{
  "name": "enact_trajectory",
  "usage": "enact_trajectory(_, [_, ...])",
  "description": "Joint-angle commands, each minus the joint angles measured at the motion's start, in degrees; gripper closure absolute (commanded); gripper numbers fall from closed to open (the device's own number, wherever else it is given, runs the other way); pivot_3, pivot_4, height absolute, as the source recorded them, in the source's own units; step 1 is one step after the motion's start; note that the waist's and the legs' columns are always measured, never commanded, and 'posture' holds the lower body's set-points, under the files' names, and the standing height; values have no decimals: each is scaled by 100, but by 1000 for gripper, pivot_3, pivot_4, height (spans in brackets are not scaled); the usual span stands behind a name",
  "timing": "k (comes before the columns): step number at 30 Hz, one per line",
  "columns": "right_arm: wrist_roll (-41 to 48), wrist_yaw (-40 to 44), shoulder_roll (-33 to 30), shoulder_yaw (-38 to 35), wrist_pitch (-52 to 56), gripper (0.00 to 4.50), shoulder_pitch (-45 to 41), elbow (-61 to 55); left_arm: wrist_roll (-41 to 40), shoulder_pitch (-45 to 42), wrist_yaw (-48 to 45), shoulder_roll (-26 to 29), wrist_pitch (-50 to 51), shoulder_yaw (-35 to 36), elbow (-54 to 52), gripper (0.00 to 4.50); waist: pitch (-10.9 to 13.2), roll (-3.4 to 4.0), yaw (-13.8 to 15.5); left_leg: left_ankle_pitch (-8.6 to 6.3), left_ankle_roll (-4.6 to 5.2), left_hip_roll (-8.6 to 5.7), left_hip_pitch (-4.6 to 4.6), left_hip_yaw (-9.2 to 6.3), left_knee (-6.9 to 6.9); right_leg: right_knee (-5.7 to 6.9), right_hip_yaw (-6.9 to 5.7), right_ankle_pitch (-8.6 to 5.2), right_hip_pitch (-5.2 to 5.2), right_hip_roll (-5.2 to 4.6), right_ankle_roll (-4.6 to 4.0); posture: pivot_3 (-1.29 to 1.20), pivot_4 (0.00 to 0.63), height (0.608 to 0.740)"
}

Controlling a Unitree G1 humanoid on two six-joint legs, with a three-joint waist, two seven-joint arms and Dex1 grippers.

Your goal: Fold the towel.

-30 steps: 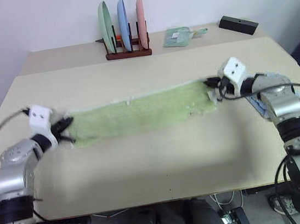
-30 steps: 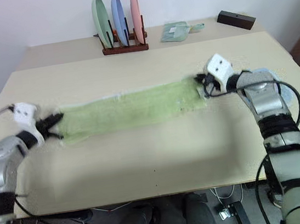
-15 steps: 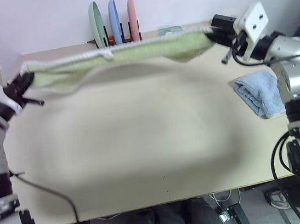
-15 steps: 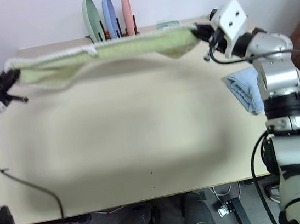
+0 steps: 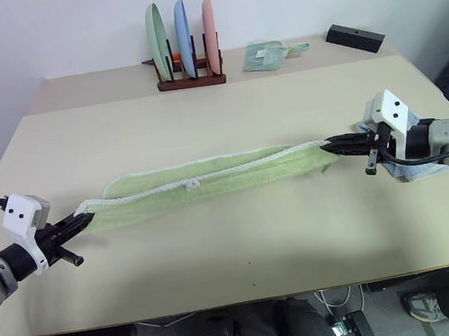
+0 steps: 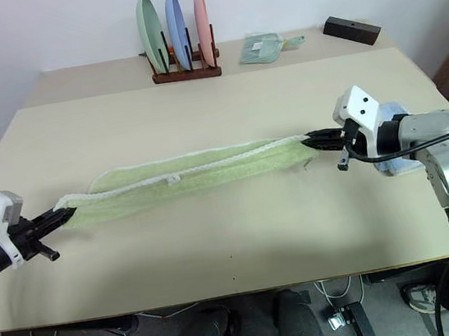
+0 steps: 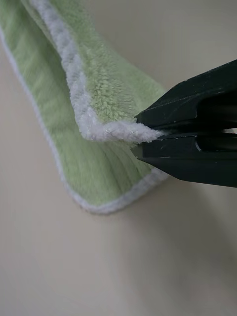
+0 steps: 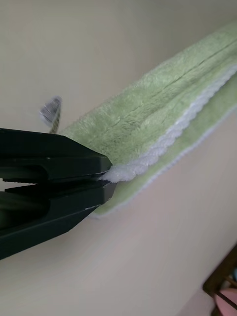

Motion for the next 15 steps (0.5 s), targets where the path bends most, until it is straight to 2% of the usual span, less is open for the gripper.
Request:
enact_trajectory(1, [-473,-294,174,163,-347,4468,-323,471,468,-381,239,64,-235,-261,496,4500,-1,-1,1,0,0,0,1,0,0,-1,0,0,1,0,0,0,150,740])
enact_trajectory(4, [-1007,-602,455,491,-809,4468,-619,1276,859,-998,372,-28,-551,-715,1196,4500,-1,-2,0,-1,2,-1,0,0,-1,-5,-1,0,1,0,0,0,150,740])
enact_trajectory(9, [-1364,-893,813,652,-1221,4468,-1016,2213,1201,-1885,578,-264,-953,-1104,2103,4500,-1,-1,-20,0,1,-2,-14,1,0,-4,-4,1,-16,1,0,0,150,740])
enact_trajectory(15, [-1654,-1204,982,718,-1362,4468,-1075,2606,1552,-2686,693,-503,-1363,-1496,3009,4500,-1,-2,-20,1,1,-3,-15,2,4,3,-5,1,-20,0,1,0,150,740])
